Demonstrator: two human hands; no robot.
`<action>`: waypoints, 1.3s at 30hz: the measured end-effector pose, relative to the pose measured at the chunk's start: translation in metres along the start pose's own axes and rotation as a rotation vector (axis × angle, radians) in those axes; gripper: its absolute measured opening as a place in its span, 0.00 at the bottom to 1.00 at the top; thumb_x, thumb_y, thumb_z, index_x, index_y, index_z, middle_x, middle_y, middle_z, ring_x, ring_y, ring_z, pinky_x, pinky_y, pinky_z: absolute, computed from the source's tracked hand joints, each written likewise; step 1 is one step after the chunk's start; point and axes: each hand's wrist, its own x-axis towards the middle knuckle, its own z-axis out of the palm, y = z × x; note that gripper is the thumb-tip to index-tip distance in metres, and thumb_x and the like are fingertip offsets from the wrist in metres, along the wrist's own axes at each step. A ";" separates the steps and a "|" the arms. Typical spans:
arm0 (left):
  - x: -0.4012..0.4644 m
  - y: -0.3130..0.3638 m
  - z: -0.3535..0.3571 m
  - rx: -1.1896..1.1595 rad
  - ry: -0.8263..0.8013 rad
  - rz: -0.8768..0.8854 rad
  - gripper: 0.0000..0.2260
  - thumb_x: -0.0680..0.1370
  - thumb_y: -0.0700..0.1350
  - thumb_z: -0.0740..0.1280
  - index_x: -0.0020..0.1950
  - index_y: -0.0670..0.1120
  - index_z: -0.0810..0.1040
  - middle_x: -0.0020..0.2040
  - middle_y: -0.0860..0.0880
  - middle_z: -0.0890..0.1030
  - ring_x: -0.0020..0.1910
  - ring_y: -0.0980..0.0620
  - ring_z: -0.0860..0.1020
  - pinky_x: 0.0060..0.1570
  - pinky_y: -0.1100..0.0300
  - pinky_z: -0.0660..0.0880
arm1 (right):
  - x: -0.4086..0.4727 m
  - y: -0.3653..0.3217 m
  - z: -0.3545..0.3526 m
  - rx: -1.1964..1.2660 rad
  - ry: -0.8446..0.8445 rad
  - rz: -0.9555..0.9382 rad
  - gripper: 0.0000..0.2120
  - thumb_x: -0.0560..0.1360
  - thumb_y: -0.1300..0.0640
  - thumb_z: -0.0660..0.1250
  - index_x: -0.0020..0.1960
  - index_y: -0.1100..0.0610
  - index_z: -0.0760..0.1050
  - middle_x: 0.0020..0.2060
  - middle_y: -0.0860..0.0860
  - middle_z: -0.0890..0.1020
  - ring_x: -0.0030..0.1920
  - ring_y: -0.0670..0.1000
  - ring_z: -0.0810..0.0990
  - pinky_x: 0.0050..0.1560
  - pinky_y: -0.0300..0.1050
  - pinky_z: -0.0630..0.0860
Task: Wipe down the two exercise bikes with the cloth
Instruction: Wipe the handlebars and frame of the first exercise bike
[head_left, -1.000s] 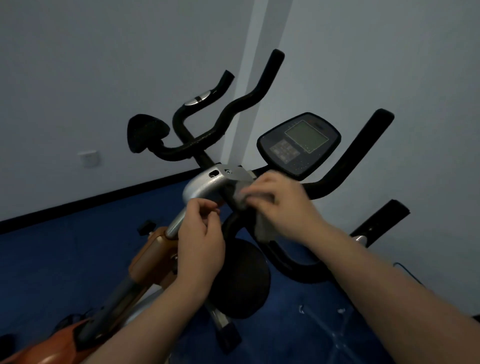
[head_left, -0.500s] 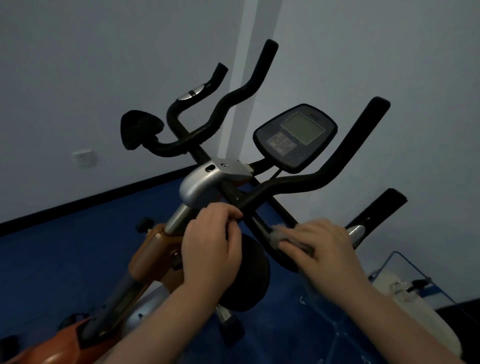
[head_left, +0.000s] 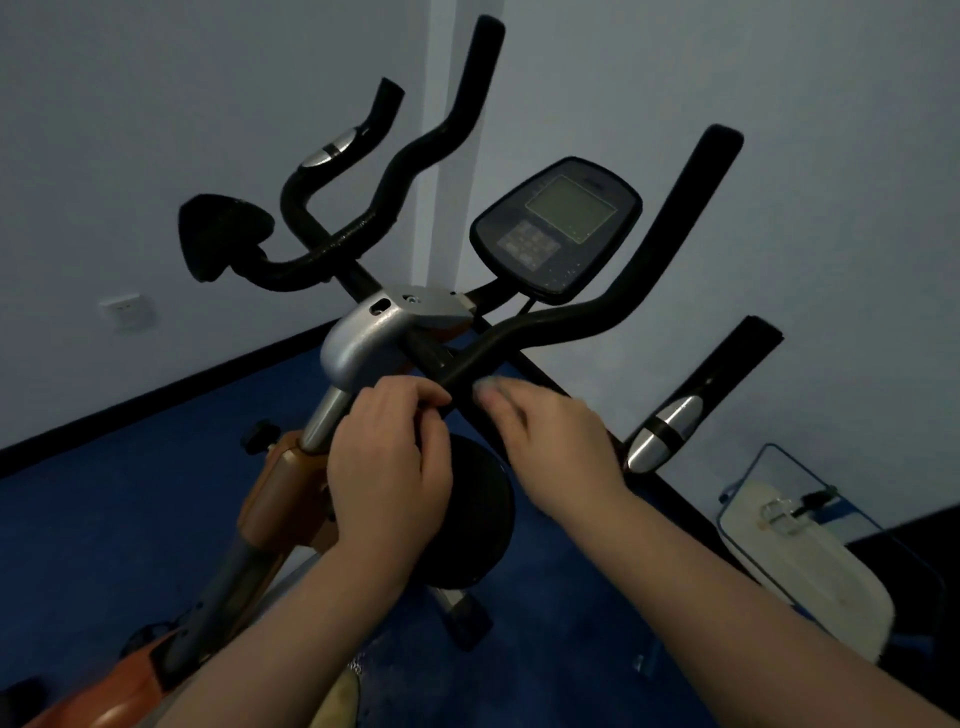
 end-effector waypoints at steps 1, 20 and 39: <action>0.000 0.001 -0.001 -0.014 -0.008 -0.007 0.07 0.75 0.43 0.58 0.47 0.50 0.74 0.42 0.53 0.77 0.41 0.61 0.69 0.38 0.63 0.68 | 0.006 0.000 0.004 0.002 -0.023 0.019 0.15 0.81 0.48 0.55 0.57 0.48 0.79 0.48 0.47 0.83 0.47 0.49 0.80 0.50 0.52 0.76; 0.026 0.053 0.043 0.218 -0.551 0.231 0.09 0.79 0.50 0.59 0.54 0.55 0.77 0.46 0.55 0.83 0.40 0.53 0.80 0.37 0.60 0.65 | -0.044 0.103 -0.063 -0.280 0.291 -0.516 0.08 0.77 0.61 0.67 0.55 0.57 0.81 0.58 0.51 0.80 0.59 0.51 0.77 0.69 0.52 0.64; 0.024 0.050 0.044 0.234 -0.559 0.168 0.09 0.79 0.53 0.58 0.55 0.57 0.76 0.46 0.58 0.83 0.42 0.55 0.79 0.36 0.61 0.67 | 0.029 0.121 -0.117 -0.549 0.404 -0.522 0.13 0.78 0.53 0.65 0.38 0.56 0.81 0.35 0.50 0.82 0.36 0.52 0.79 0.38 0.48 0.76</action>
